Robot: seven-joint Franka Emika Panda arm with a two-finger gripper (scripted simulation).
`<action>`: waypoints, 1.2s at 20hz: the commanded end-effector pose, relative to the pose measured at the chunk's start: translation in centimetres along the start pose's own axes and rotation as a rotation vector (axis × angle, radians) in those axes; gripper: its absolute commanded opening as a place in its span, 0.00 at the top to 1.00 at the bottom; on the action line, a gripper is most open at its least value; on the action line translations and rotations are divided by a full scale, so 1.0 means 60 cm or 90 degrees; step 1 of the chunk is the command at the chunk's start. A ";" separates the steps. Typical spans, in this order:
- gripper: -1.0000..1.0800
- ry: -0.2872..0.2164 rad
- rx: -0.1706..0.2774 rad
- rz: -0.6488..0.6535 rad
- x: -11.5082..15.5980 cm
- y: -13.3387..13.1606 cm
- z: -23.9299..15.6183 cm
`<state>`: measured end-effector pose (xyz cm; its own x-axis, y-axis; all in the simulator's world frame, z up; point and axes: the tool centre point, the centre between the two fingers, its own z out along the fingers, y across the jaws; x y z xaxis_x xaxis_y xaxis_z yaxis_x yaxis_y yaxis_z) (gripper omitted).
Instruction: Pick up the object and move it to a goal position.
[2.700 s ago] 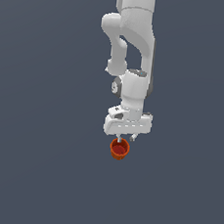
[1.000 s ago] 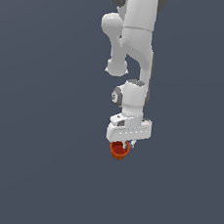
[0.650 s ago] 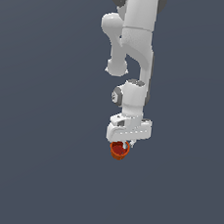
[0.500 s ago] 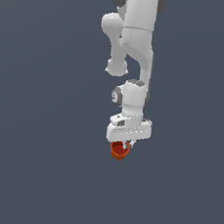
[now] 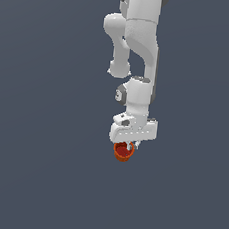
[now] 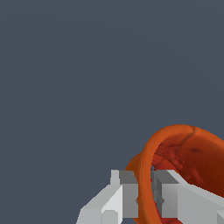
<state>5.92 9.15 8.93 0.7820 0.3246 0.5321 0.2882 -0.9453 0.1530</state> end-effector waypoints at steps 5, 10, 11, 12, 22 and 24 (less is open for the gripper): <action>1.00 0.002 -0.001 -0.001 0.052 0.007 -0.062; 1.00 0.002 -0.001 -0.001 0.106 0.013 -0.129; 1.00 0.002 -0.001 -0.001 0.117 0.014 -0.142; 1.00 0.002 -0.001 -0.001 0.129 0.016 -0.156; 1.00 0.002 0.000 -0.001 0.216 0.025 -0.256; 1.00 0.002 0.001 -0.001 0.227 0.026 -0.268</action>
<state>8.02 11.47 28.92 0.7800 0.3259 0.5342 0.2898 -0.9447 0.1533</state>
